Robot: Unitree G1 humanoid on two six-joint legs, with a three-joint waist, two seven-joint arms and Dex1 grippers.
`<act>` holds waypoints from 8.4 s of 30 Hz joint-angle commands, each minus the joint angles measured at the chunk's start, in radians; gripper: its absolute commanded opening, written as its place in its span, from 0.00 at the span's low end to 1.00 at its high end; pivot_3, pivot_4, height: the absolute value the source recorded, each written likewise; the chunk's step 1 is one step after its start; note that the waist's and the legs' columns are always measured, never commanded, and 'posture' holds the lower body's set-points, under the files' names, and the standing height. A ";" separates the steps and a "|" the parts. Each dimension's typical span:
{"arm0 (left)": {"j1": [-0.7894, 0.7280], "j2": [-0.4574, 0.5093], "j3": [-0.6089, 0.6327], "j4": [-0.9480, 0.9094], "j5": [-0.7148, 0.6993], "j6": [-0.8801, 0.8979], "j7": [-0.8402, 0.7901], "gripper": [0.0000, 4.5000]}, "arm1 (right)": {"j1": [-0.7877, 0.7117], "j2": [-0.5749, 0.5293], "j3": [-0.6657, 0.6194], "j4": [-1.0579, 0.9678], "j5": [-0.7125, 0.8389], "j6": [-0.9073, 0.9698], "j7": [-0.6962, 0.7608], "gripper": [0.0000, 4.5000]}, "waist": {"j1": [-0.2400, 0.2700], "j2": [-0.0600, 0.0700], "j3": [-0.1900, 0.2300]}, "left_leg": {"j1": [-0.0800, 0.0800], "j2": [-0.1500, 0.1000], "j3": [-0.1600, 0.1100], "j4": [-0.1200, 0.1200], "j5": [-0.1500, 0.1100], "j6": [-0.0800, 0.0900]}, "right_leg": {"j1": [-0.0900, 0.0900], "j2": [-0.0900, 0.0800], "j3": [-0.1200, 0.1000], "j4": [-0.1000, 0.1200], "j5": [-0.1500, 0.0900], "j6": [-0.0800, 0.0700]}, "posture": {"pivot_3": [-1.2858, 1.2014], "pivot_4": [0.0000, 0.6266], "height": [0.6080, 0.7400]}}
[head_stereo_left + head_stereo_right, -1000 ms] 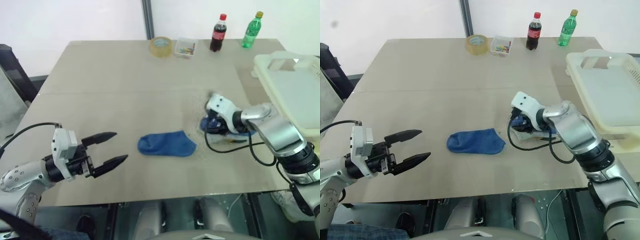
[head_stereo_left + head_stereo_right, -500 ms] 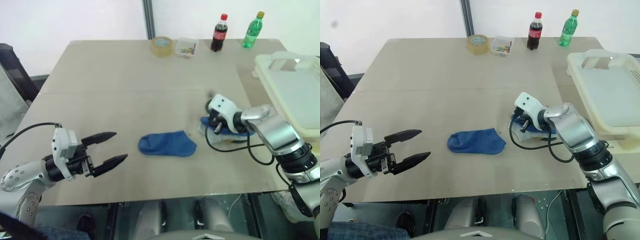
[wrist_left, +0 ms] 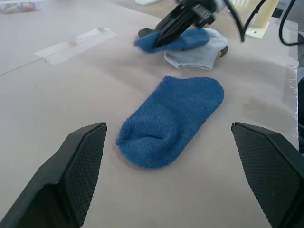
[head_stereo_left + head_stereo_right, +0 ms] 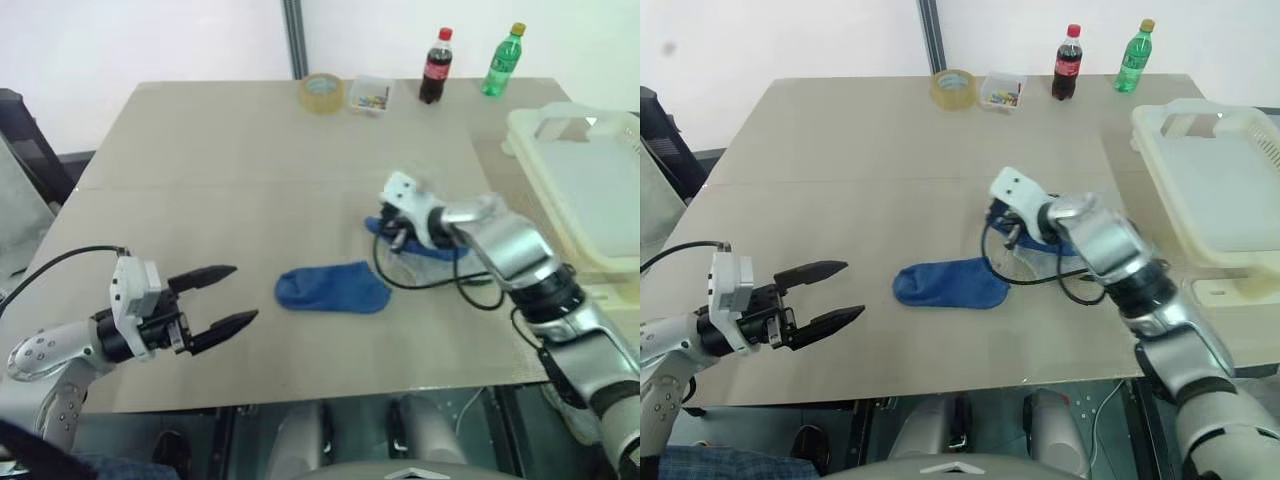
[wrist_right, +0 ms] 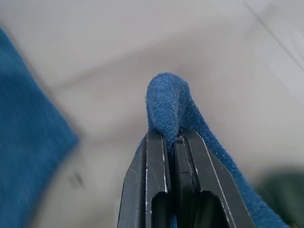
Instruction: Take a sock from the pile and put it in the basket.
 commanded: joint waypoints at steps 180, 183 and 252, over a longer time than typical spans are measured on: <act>-0.680 -0.260 -0.128 0.423 -0.355 1.076 0.395 0.99 | 0.532 -0.009 0.097 -0.194 -0.258 -0.512 -0.189 0.49 | 0.026 -0.010 -0.008 | 0.018 0.001 -0.003 0.001 0.002 -0.002 | 0.018 0.000 0.001 0.001 0.000 0.000 | 0.52 0.24 0.96; -0.691 -0.273 -0.100 0.440 -0.379 1.094 0.408 0.99 | 0.531 -0.002 0.094 -0.191 -0.265 -0.514 -0.189 0.49 | 0.026 -0.010 -0.008 | 0.018 0.001 -0.003 0.000 0.002 -0.003 | 0.018 0.003 0.002 0.001 0.000 0.000 | 0.52 0.24 0.96; -0.606 -0.351 -0.127 0.408 -0.410 1.079 0.570 0.99 | 0.491 -0.133 -0.014 -0.505 -0.010 -0.090 -0.146 0.49 | 0.030 -0.014 0.000 | 0.001 -0.002 -0.006 0.001 0.004 -0.006 | 0.005 -0.006 -0.004 -0.001 0.000 0.000 | 0.52 0.24 0.96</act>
